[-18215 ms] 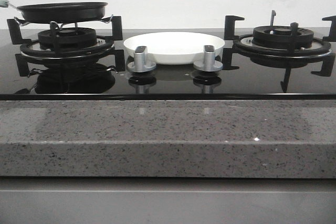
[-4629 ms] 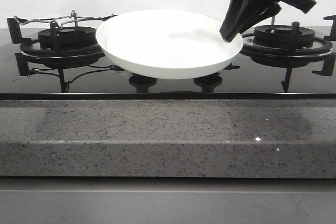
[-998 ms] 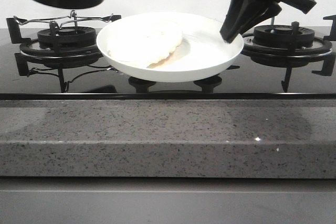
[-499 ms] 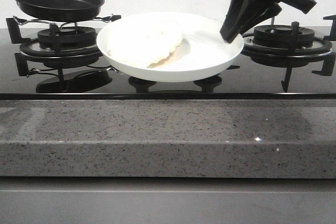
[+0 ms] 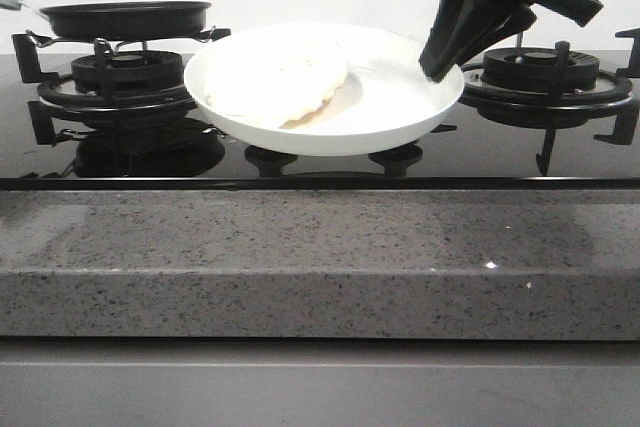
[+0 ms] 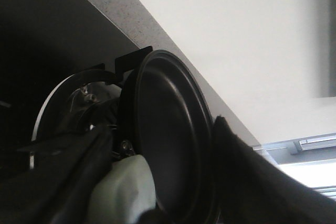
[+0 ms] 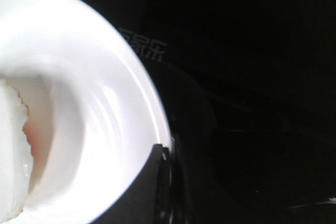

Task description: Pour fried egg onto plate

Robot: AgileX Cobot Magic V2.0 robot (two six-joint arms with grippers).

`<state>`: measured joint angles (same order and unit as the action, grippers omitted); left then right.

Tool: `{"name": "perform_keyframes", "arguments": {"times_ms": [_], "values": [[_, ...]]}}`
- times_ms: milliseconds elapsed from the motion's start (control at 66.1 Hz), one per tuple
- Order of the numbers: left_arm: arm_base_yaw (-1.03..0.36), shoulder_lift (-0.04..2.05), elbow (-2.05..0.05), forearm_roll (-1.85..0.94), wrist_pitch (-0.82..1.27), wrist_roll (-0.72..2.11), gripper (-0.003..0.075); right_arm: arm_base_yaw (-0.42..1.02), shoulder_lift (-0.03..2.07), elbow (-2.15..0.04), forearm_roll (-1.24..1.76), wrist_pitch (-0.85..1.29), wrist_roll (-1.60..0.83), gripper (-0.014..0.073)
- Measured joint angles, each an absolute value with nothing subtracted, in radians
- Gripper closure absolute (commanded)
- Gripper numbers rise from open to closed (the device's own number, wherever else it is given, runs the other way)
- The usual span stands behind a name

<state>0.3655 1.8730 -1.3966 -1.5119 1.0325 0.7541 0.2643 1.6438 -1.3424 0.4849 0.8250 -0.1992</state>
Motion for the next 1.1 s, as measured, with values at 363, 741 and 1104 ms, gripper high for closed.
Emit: {"name": "perform_keyframes", "arguments": {"times_ms": [363,741,1104], "values": [[0.469,1.873,-1.397,-1.4,1.086,0.754,0.0164,0.264,1.644,-1.342,0.485,0.825,-0.199,0.0662],[0.553,1.729,-1.397,-1.241,1.151,0.698,0.0164,0.264,1.644,-1.342,0.485,0.825,-0.199,0.0662],[0.256,1.4,-1.397,-0.725,1.127,0.493,0.0166,0.264,1.644,-1.342,0.485,0.823,-0.199,0.0662]]}}
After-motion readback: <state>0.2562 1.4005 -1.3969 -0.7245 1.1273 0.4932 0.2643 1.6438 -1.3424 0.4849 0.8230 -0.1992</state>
